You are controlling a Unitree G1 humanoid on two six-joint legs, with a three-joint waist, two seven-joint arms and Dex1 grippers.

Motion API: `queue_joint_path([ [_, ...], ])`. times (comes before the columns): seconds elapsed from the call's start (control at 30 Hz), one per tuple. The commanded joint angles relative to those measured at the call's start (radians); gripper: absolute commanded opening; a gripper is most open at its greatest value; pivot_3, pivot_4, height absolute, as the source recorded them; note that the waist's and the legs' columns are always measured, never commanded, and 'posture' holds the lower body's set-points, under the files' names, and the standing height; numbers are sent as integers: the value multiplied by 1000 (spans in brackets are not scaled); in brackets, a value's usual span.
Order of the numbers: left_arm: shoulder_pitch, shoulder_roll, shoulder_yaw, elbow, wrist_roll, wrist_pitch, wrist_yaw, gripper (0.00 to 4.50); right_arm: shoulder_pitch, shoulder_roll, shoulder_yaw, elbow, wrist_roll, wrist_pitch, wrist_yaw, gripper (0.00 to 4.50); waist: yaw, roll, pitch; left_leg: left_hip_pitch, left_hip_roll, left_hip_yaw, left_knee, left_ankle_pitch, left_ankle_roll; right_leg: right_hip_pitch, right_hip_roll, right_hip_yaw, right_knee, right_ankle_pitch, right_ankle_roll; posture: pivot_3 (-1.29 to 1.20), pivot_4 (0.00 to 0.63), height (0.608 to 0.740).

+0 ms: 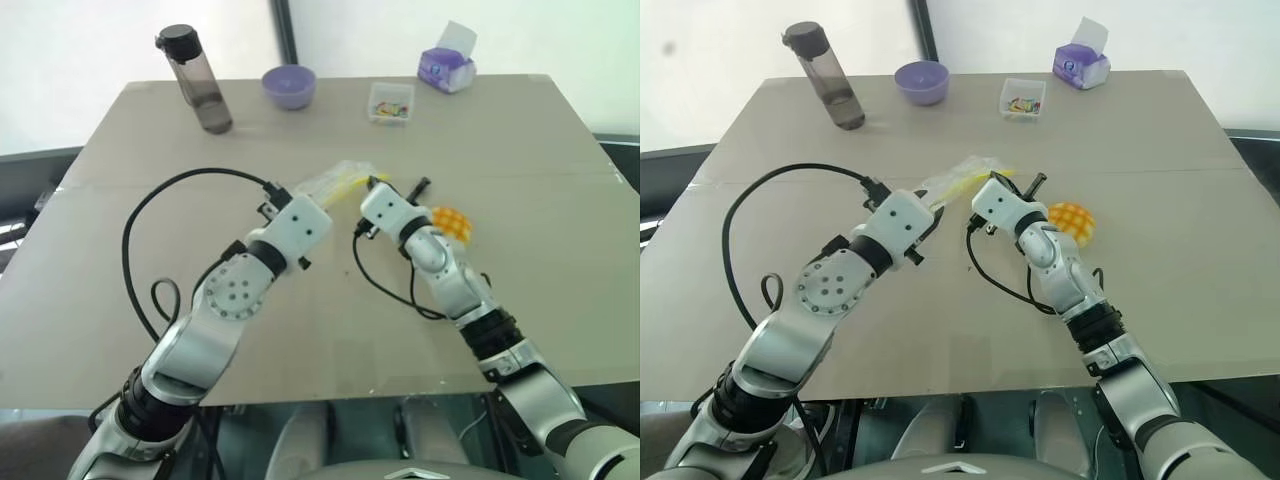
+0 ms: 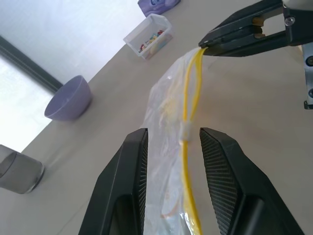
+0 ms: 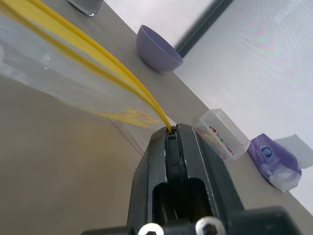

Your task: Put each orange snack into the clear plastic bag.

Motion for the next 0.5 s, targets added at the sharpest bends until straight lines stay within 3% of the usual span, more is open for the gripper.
queue_joint_path([
  [0.03,6,8,11,-11,39,35,-21,1759,1,0,2,-57,4,-22,-13,0,0,0,0,0,0,0,0,0,0,0,0,0,0,0,0,0,150,740],
  [0.3,12,-3,16,-22,53,82,-51,1759,8,-3,3,-63,3,-22,-14,0,0,0,0,0,0,0,0,0,0,0,0,0,0,0,0,0,150,740],
  [0.4,4,-12,16,-23,57,79,-61,992,9,-2,2,-63,5,-22,-14,0,0,0,0,0,0,0,0,0,0,0,0,0,0,0,0,0,150,740],
  [0.47,3,-19,15,-29,60,81,-65,149,11,-2,3,-65,5,-23,-14,0,0,0,0,0,0,0,0,0,0,0,0,0,0,0,0,0,150,740],
  [0.5,5,-20,13,-33,63,82,-67,65,13,-1,3,-65,7,-22,-13,0,0,0,0,0,0,0,0,0,0,0,0,0,0,0,0,0,150,740],
])
